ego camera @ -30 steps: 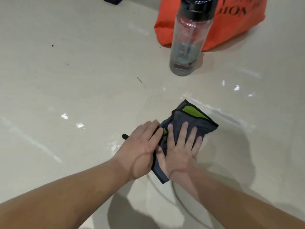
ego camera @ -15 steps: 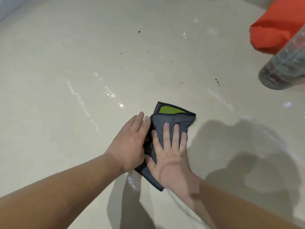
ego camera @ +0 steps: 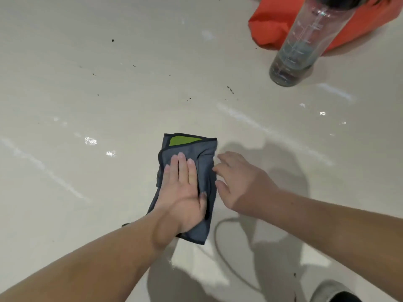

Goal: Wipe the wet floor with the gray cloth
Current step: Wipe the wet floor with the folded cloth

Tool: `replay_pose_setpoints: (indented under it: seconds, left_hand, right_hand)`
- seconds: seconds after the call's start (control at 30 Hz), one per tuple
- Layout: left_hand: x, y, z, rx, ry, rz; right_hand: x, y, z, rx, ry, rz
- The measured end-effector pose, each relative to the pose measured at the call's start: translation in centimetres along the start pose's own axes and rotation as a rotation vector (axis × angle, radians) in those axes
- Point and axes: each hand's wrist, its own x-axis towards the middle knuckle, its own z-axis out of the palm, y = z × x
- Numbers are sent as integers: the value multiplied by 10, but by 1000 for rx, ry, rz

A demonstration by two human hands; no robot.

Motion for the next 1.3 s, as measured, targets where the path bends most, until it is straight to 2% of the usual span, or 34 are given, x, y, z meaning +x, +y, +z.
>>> replay_pose_setpoints:
  seconds: [0.2,0.37,0.47,0.63,0.7,0.77,0.87,0.97,1.07,1.13,1.3]
  left_hand:
    - [29,-37,-4,-22,107,72]
    - [10,-59,27,-81,283,218]
    - [-29,-73,42,-25,262,279]
    - [-80,-111,79,-67,279,438]
    - [-75,-125,85,-135,358,461]
    - [-69,-134,81,-141,399,398]
    - [-75,-155,77,-82,285,196]
    - [-105,-186,95,-215,321,2]
    - [-154,-182,125,-295,376,-166]
    - [-182,-162,140,-350,371,-193]
    - [-204,-133,153,-332,365,-111]
  right_hand:
    - [-13,-59,-9,-76,-323,277]
    - [-14,-91,4,-50,-282,379]
    - [-28,-110,6,-146,-320,459]
    - [-36,-153,31,-297,-368,391]
    - [-25,-172,46,-319,-312,320]
    - [-13,-190,59,-339,-210,274]
    - [1,-211,71,-317,-112,275]
    - [10,-228,73,-349,-193,248]
    - [9,-230,73,-325,-245,272]
    - [1,-229,73,-271,-212,322]
    - [-32,-220,71,-260,-221,409]
